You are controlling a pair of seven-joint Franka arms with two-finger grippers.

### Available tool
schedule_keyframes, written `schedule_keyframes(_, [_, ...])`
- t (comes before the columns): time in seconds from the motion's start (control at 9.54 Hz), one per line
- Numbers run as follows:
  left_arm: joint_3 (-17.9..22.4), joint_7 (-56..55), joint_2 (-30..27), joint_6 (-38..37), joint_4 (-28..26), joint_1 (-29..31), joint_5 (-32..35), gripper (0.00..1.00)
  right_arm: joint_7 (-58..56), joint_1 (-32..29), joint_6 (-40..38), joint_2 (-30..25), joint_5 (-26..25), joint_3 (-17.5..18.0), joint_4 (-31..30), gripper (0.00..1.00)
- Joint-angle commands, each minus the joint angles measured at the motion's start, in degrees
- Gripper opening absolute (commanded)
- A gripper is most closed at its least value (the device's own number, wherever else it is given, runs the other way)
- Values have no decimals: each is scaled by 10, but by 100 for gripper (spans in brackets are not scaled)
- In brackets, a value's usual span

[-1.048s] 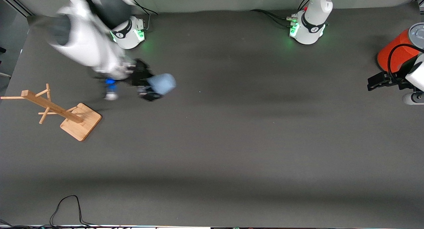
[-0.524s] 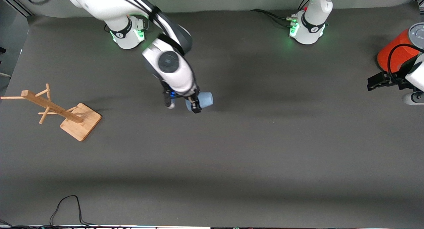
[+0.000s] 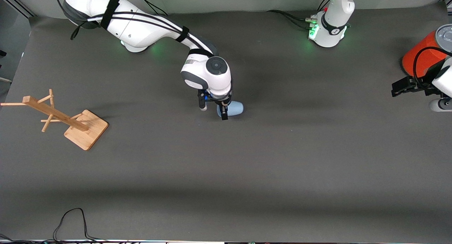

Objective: Rotate and upright cup with both arms
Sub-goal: 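Carry the blue cup to mid-table and lay it on its side, then draw the right gripper back while the left gripper reaches the cup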

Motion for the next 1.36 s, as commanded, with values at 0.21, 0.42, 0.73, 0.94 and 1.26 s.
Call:
schedule_keyframes(0.21, [2, 6, -2, -7, 1, -7, 0, 100, -158, -21, -20, -70, -5, 1, 18, 100])
schedule_keyframes(0.42, [-1, -4, -2, -8, 1, -12, 0, 100, -325, -28, -41, -138, 101, -49, 12, 100])
schedule_keyframes(0.73, [-8, -50, 3, -12, 3, -57, -3, 100, -660, -26, -105, -262, 337, -186, 4, 100])
schedule_keyframes(0.94, [-34, -158, 41, -11, 36, -114, -4, 100, -838, -26, -173, -321, 393, -257, 4, 100])
schedule_keyframes(1.26, [-122, -377, 181, -4, 150, -160, -4, 100, -1054, -41, -260, -394, 396, -303, 3, 100])
